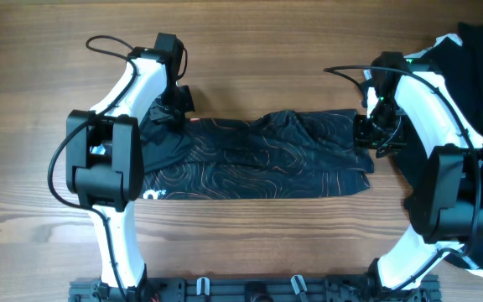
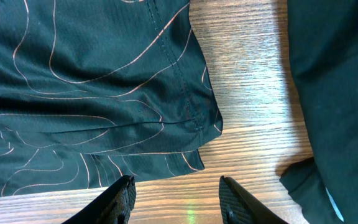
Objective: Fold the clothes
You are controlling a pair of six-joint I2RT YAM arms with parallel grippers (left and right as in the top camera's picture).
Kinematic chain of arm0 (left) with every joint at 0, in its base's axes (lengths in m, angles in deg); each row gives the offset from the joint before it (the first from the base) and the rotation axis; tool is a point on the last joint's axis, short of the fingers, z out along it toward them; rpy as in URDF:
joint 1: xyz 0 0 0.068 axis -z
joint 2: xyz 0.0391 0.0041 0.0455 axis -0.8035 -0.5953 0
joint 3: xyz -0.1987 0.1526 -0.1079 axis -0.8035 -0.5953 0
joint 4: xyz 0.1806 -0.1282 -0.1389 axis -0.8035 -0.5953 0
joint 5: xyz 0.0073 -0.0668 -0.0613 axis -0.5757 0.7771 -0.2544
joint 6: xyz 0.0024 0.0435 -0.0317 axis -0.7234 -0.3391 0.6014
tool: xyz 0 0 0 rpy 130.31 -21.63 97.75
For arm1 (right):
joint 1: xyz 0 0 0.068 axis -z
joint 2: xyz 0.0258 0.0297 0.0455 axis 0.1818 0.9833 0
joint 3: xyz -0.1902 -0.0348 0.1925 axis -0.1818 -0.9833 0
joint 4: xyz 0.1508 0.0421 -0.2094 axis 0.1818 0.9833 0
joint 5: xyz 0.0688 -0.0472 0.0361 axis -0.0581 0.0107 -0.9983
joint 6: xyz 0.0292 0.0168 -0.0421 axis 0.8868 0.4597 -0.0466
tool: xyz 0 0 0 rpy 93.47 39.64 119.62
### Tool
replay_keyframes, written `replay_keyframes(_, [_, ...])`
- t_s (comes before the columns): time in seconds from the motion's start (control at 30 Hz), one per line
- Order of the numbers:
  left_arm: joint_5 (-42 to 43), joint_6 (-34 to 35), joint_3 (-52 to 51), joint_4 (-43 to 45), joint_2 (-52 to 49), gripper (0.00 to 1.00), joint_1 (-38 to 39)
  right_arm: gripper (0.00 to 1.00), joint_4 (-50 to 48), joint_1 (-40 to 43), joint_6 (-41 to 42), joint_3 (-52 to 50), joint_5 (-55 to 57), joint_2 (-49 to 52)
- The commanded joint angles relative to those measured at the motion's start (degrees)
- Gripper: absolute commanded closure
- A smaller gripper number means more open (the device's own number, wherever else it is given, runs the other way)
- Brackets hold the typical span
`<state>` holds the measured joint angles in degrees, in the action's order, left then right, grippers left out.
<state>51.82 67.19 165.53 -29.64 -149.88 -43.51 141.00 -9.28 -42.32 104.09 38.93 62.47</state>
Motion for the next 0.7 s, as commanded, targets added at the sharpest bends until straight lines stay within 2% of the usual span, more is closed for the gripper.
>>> replay_keyframes(0.0, [-0.6, 0.3, 0.3, -1.9, 1.4, 0.96, -0.1, 0.51, -0.1, 0.0, -0.9, -0.2, -0.9, -1.0])
replay_keyframes(0.23, [1.9, 0.3, 0.4, -11.2, 13.3, 0.96, 0.4, 0.51, -0.3, 0.0, -1.0, -0.2, -0.9, -1.0])
replay_keyframes(0.37, [2.0, 0.3, 0.4, -15.1, 14.8, 0.96, 2.1, 0.51, -0.5, 0.0, -1.1, -0.2, -0.9, -1.0])
replay_keyframes(0.53, [4.2, 0.3, -1.7, -23.5, 14.6, 0.96, 9.0, 0.51, -0.5, 0.0, -1.4, -0.2, -0.9, -1.0])
replay_keyframes(0.67, [4.2, 0.3, -3.8, -24.1, 14.5, 0.96, 14.5, 0.51, -0.5, 0.0, -1.4, -0.2, -0.9, -1.0])
